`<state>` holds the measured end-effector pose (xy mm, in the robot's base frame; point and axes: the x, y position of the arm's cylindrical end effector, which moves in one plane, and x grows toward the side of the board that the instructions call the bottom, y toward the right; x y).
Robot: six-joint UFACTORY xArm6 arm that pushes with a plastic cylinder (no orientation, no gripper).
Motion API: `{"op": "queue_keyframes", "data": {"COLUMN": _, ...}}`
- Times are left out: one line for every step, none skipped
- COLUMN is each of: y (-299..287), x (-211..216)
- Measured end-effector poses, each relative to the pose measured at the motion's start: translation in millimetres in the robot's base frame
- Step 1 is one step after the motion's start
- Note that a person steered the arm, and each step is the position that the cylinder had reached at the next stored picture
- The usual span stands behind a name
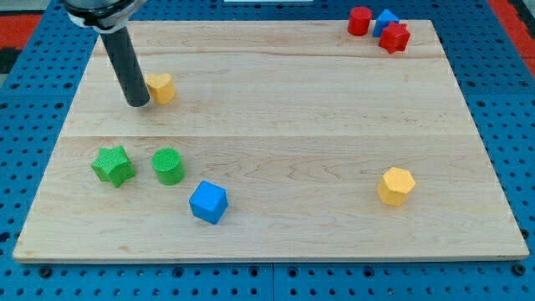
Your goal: Push the yellow heart to the top center of the board
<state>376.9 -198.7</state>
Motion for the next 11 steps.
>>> {"op": "queue_keyframes", "data": {"y": -15, "x": 0}}
{"op": "queue_keyframes", "data": {"y": -17, "x": -3}}
{"op": "queue_keyframes", "data": {"y": -2, "x": -7}}
{"op": "queue_keyframes", "data": {"y": 17, "x": -8}}
{"op": "queue_keyframes", "data": {"y": 31, "x": -12}}
{"op": "queue_keyframes", "data": {"y": 32, "x": -18}}
{"op": "queue_keyframes", "data": {"y": 31, "x": -26}}
{"op": "queue_keyframes", "data": {"y": 31, "x": -37}}
{"op": "queue_keyframes", "data": {"y": 31, "x": -42}}
{"op": "queue_keyframes", "data": {"y": 31, "x": -42}}
{"op": "queue_keyframes", "data": {"y": 31, "x": -42}}
